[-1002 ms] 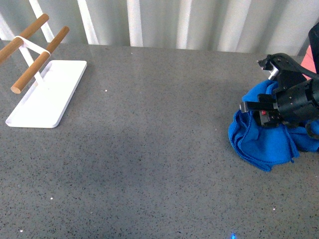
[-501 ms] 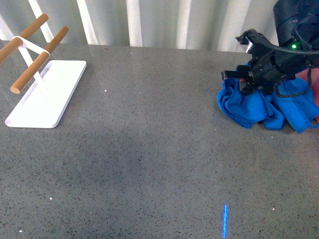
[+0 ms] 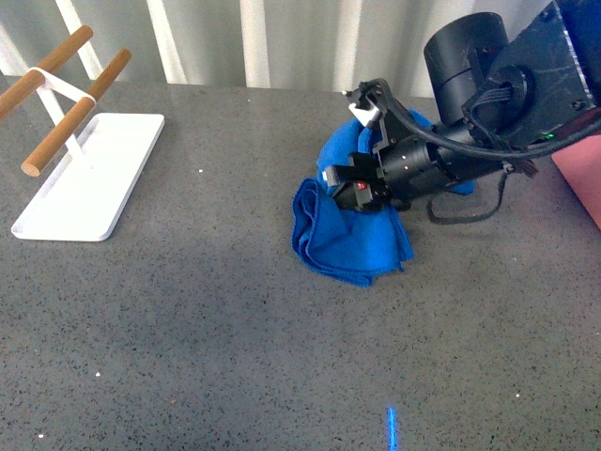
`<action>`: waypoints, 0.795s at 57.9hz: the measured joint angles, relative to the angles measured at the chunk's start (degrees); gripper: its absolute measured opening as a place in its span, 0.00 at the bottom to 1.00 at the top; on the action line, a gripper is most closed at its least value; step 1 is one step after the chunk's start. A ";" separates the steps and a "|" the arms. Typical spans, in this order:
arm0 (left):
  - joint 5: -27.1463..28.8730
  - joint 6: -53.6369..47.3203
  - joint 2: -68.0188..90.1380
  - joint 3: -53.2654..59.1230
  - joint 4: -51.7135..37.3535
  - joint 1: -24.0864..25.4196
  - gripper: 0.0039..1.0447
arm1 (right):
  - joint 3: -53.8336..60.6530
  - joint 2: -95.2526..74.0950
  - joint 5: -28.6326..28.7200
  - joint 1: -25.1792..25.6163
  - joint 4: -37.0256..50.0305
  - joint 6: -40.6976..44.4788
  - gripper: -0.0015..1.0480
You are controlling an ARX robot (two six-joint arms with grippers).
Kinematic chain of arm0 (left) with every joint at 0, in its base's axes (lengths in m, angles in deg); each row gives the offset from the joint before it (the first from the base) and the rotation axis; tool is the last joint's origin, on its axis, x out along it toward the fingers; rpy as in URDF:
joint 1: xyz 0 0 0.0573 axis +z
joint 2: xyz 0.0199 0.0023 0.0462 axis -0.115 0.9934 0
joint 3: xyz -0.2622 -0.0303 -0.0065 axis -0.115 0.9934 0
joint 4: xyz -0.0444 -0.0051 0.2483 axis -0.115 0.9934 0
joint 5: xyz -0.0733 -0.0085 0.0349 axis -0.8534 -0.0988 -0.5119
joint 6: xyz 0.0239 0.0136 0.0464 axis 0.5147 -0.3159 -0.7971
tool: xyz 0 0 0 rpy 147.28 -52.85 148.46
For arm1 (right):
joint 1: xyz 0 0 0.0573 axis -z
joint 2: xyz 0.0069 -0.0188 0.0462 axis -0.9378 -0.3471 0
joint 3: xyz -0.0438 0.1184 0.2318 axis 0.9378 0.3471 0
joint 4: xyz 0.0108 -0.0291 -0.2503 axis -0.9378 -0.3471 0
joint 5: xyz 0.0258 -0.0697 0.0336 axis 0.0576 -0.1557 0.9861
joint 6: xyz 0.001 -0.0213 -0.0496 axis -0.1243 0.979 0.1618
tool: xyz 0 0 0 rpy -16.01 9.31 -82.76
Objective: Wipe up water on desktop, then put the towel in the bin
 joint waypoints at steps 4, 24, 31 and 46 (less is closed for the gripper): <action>0.00 0.00 0.00 0.00 0.00 0.00 0.94 | 4.70 2.86 -0.59 0.15 0.24 1.53 0.05; -0.02 0.00 0.00 0.00 0.00 0.00 0.94 | 28.46 20.50 -0.57 0.85 4.13 9.86 0.05; 0.00 0.00 0.00 0.00 0.00 0.00 0.94 | 32.59 24.35 -0.55 2.10 4.70 11.06 0.05; -0.02 0.00 0.00 0.00 0.00 0.00 0.94 | 39.28 31.98 0.39 6.23 4.11 12.20 0.05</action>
